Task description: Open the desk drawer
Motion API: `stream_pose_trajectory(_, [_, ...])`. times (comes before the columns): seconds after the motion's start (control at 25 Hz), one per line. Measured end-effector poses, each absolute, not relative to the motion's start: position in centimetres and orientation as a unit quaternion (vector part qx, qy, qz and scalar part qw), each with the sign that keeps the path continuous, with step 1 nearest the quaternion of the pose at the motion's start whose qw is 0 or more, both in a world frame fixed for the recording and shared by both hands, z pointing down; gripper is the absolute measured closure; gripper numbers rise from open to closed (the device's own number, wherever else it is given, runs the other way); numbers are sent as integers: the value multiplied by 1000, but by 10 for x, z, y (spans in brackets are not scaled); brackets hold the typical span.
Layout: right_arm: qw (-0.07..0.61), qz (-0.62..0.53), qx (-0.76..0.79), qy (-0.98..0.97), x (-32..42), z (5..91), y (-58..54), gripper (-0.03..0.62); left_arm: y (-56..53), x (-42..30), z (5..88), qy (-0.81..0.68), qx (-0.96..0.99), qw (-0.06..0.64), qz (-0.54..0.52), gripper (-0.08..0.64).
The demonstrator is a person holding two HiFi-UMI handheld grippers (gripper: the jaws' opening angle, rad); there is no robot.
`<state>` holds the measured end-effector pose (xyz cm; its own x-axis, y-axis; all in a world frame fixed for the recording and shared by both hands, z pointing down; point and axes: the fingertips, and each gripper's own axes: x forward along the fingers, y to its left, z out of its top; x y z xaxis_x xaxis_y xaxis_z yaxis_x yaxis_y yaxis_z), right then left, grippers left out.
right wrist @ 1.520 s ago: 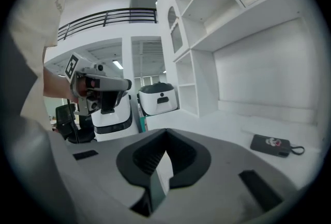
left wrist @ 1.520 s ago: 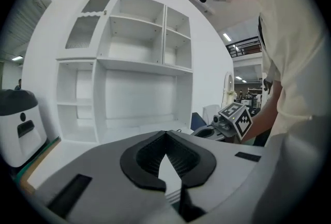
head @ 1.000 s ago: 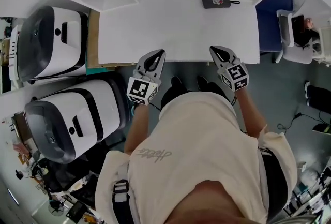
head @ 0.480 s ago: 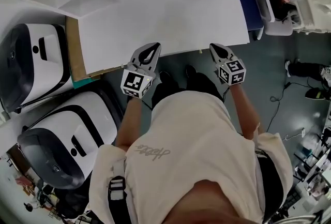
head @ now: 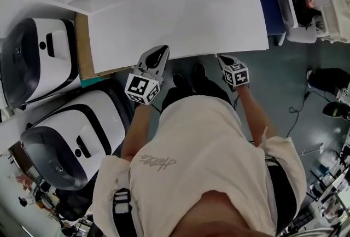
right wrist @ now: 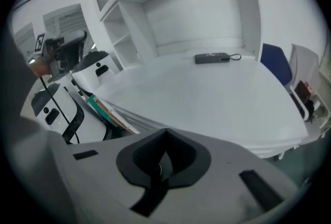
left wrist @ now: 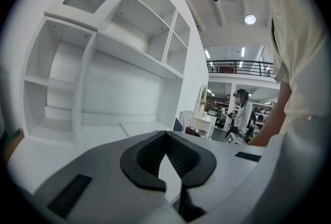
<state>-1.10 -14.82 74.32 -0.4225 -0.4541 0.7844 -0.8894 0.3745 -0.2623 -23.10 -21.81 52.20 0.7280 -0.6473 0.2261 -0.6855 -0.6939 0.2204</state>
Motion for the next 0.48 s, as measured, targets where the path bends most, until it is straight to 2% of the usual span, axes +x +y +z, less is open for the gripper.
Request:
stream_pose_trajectory(0.16, [362, 369, 422, -745, -2, 791, -142, 592, -222, -235, 516, -391, 906, 142, 85, 558])
stream_pose_trajectory(0.28, [375, 402, 428, -717, 8, 818, -140, 584, -220, -233, 512, -401, 900, 145, 87, 558])
stream_pose_trajectory(0.36, [374, 437, 415, -705, 5, 834, -137, 383, -221, -232, 509, -405, 898, 150, 83, 558])
stream_pose_trajectory(0.48, [377, 461, 406, -693, 3, 849, -137, 376, -226, -229, 505, -413, 895, 142, 92, 558])
